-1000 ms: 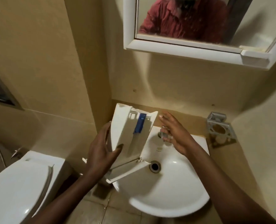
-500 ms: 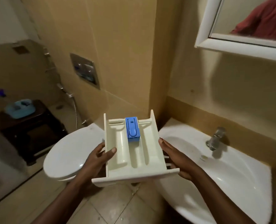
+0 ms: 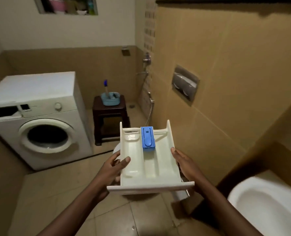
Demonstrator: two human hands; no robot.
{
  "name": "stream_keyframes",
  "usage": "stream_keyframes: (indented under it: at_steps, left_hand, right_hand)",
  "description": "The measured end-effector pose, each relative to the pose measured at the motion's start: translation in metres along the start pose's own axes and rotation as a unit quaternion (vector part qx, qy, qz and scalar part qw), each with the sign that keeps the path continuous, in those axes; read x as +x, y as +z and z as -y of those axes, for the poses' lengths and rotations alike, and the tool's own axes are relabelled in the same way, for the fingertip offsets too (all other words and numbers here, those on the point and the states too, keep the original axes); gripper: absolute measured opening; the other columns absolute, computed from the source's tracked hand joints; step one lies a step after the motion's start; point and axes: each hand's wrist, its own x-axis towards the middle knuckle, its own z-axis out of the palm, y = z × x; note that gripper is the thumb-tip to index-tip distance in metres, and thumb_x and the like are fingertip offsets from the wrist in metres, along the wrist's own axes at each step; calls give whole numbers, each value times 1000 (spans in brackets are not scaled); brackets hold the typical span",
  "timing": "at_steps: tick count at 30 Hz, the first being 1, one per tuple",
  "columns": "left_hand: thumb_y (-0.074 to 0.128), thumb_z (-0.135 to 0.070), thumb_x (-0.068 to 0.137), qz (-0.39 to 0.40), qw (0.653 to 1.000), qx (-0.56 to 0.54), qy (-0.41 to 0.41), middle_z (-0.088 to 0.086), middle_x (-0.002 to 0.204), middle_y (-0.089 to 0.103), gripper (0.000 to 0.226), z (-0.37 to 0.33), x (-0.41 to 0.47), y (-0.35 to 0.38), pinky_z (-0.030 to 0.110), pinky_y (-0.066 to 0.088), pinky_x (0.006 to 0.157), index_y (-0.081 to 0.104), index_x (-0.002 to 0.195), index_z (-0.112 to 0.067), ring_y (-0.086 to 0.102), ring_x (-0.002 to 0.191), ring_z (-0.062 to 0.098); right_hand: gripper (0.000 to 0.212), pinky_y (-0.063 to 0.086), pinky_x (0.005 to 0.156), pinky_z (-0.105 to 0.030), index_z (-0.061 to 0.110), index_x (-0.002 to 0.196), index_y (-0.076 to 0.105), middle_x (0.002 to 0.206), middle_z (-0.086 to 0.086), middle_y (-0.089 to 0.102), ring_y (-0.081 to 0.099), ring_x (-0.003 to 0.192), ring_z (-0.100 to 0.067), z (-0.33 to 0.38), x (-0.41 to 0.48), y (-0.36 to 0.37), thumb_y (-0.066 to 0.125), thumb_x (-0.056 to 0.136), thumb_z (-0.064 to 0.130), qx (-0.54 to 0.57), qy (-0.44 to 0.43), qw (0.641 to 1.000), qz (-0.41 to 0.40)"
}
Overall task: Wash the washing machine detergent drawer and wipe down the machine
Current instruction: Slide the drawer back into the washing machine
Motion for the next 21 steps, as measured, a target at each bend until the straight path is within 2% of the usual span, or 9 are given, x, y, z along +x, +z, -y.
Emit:
stream_keyframes:
  at_steps: [3, 7, 9, 11, 13, 14, 17, 19, 21]
  left_hand:
    - [70, -46, 80, -39, 999, -32, -7, 5, 113, 74, 63, -9, 2, -56, 30, 59, 63, 54, 136, -22, 74, 88, 19]
    - [68, -69, 71, -159, 982, -105, 5, 9, 132, 62, 90, -16, 4, -142, 45, 49, 101, 44, 144, -22, 64, 116, 23]
    - [65, -67, 72, -218, 963, -158, 21, 8, 125, 62, 97, -19, -1, -180, 43, 40, 109, 36, 150, -18, 62, 111, 17]
    - [69, -67, 73, -230, 953, -193, 38, 6, 98, 64, 107, -23, -7, -209, 36, 37, 106, 26, 153, -11, 63, 88, 10]
    - [74, -77, 57, -242, 952, -187, 27, 9, 132, 56, 120, -31, -12, -233, 45, 28, 112, 21, 155, -30, 55, 121, 19]
    - [75, -80, 50, -247, 950, -191, 21, 5, 153, 39, 124, -35, -12, -242, 53, 23, 114, 19, 154, -40, 37, 140, 25]
    - [81, -79, 28, -252, 942, -218, 29, -3, 164, 13, 147, -50, -14, -266, 70, 29, 103, 8, 152, -49, 17, 149, 33]
    - [86, -74, 19, -249, 938, -240, 24, -1, 164, 11, 159, -58, -11, -273, 72, 40, 89, 1, 152, -50, 20, 147, 38]
    - [90, -67, 18, -251, 932, -259, 29, 3, 161, 17, 156, -64, -5, -282, 74, 45, 81, 7, 149, -54, 24, 144, 43]
  right_hand:
    - [33, 45, 89, -16, 28, 128, 56, 122, 15, 61, 57, 109, -2, 11, 27, 55, 48, 98, 39, -18, -8, 1000, 23]
    - [32, 43, 69, -9, 24, 128, 55, 117, 10, 59, 56, 98, -4, 26, 63, 134, 43, 101, 35, -43, 2, 998, 46]
    - [31, 44, 73, -14, 25, 126, 56, 121, 7, 60, 58, 105, -8, 33, 80, 177, 43, 101, 37, -40, 7, 998, 51]
    - [39, 48, 88, -25, 20, 132, 56, 130, 4, 59, 55, 119, -15, 41, 95, 215, 47, 99, 39, -11, 22, 999, 48]
    - [45, 43, 100, -32, 19, 136, 54, 135, 5, 55, 51, 125, -16, 51, 110, 253, 48, 98, 42, 1, 28, 998, 56]
    - [45, 39, 99, -29, 19, 138, 51, 133, 8, 53, 49, 125, -15, 56, 116, 269, 47, 99, 41, 3, 29, 998, 61]
    - [48, 34, 94, -24, 21, 144, 44, 137, 11, 48, 48, 122, -11, 73, 138, 321, 45, 100, 41, 0, 27, 996, 88]
    - [44, 42, 78, -19, 23, 142, 45, 131, 9, 54, 55, 98, -3, 82, 151, 350, 44, 101, 40, -1, 30, 993, 114]
    - [42, 41, 64, -15, 23, 140, 47, 127, 8, 56, 53, 91, -1, 90, 163, 377, 43, 102, 38, 2, 37, 990, 136]
